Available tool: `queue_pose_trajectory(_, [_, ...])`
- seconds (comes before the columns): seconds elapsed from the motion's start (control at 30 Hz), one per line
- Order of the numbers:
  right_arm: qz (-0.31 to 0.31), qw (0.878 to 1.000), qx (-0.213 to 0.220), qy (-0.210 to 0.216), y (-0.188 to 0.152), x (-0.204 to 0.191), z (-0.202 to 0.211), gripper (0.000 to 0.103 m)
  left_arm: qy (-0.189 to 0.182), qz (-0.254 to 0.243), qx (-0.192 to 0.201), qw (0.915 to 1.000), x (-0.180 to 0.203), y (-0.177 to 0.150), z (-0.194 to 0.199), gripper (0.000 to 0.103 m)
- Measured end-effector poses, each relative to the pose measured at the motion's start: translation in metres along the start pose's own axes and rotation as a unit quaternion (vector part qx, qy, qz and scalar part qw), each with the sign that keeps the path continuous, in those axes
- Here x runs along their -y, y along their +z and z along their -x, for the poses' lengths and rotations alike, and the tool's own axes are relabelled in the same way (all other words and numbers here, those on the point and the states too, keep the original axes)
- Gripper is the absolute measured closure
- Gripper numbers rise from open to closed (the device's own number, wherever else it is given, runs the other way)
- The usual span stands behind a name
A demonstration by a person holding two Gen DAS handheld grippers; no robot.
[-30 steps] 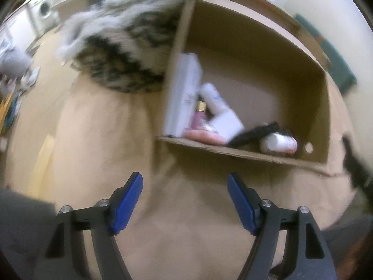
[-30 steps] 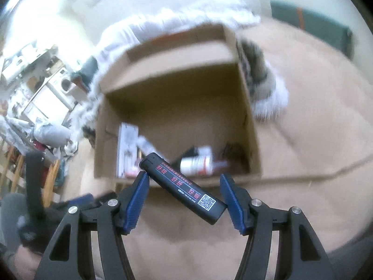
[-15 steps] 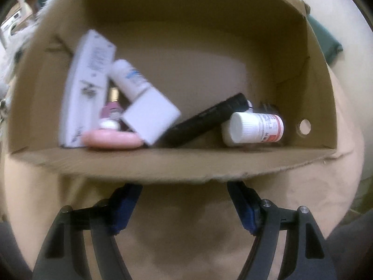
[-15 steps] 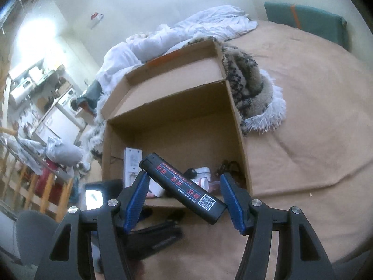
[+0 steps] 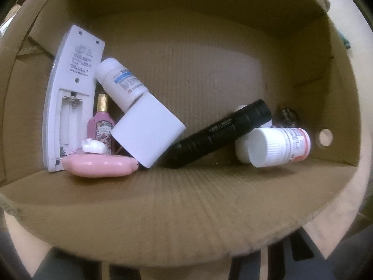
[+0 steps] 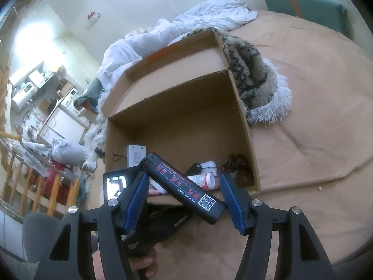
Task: Organize rigid objects
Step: 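Grasp the AA battery with the left gripper while the right holds the black battery pack, then carry the AA battery and black battery pack over into the box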
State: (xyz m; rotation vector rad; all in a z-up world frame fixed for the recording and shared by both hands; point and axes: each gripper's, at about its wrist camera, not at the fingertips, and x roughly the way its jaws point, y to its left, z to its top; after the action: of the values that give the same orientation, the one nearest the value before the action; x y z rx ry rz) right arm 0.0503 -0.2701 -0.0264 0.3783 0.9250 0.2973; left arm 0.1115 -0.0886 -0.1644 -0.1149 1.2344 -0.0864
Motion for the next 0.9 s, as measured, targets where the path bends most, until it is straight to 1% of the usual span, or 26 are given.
queue_pose_trajectory(0.07, [0.001, 1.000, 0.000, -0.002, 0.000, -0.001, -0.001, 0.037, -0.002, 0.001, -0.003, 1.0000, -0.006, -0.003, 0.004, 0.064])
queue_pose_trajectory(0.17, [0.006, 1.000, -0.004, -0.009, -0.001, -0.002, -0.002, 0.037, 0.011, -0.005, -0.010, 0.9999, -0.014, -0.008, 0.014, 0.064])
queue_pose_trajectory(0.23, [0.009, 1.000, -0.007, -0.013, -0.002, -0.002, -0.004, 0.037, 0.006, 0.000, -0.021, 0.9998, -0.022, -0.014, 0.021, 0.064])
queue_pose_trajectory(0.33, [0.012, 1.000, -0.010, -0.016, -0.003, -0.002, -0.005, 0.036, 0.006, 0.017, -0.033, 0.9993, -0.044, -0.024, 0.036, 0.064])
queue_pose_trajectory(0.4, [0.015, 1.000, -0.012, -0.018, -0.004, -0.003, -0.006, 0.036, 0.017, 0.017, -0.031, 0.9992, -0.055, -0.028, 0.050, 0.064])
queue_pose_trajectory(0.47, [0.017, 1.000, -0.014, -0.020, -0.004, -0.004, -0.008, 0.036, 0.018, 0.012, -0.020, 0.9996, -0.063, -0.030, 0.071, 0.064])
queue_pose_trajectory(0.57, [0.020, 0.999, -0.020, -0.021, -0.003, -0.006, -0.011, 0.036, 0.015, 0.009, 0.011, 0.9998, -0.072, -0.029, 0.106, 0.063])
queue_pose_trajectory(0.67, [0.038, 0.999, -0.026, -0.028, 0.000, -0.012, -0.014, 0.036, 0.008, 0.013, 0.044, 0.9989, -0.077, -0.023, 0.136, 0.063])
queue_pose_trajectory(0.7, [0.044, 0.998, -0.027, -0.029, 0.000, -0.014, -0.015, 0.036, 0.005, 0.012, 0.054, 0.9984, -0.084, -0.023, 0.152, 0.063])
queue_pose_trajectory(0.77, [0.058, 0.997, -0.029, -0.035, 0.003, -0.019, -0.018, 0.036, 0.004, 0.011, 0.077, 0.9969, -0.086, -0.015, 0.168, 0.063])
queue_pose_trajectory(0.83, [0.069, 0.996, -0.030, -0.038, 0.008, -0.023, -0.022, 0.036, 0.011, 0.005, 0.096, 0.9953, -0.072, -0.001, 0.169, 0.063])
queue_pose_trajectory(0.9, [0.080, 0.995, -0.031, -0.041, 0.015, -0.028, -0.028, 0.036, 0.015, -0.001, 0.105, 0.9943, -0.070, 0.014, 0.167, 0.063])
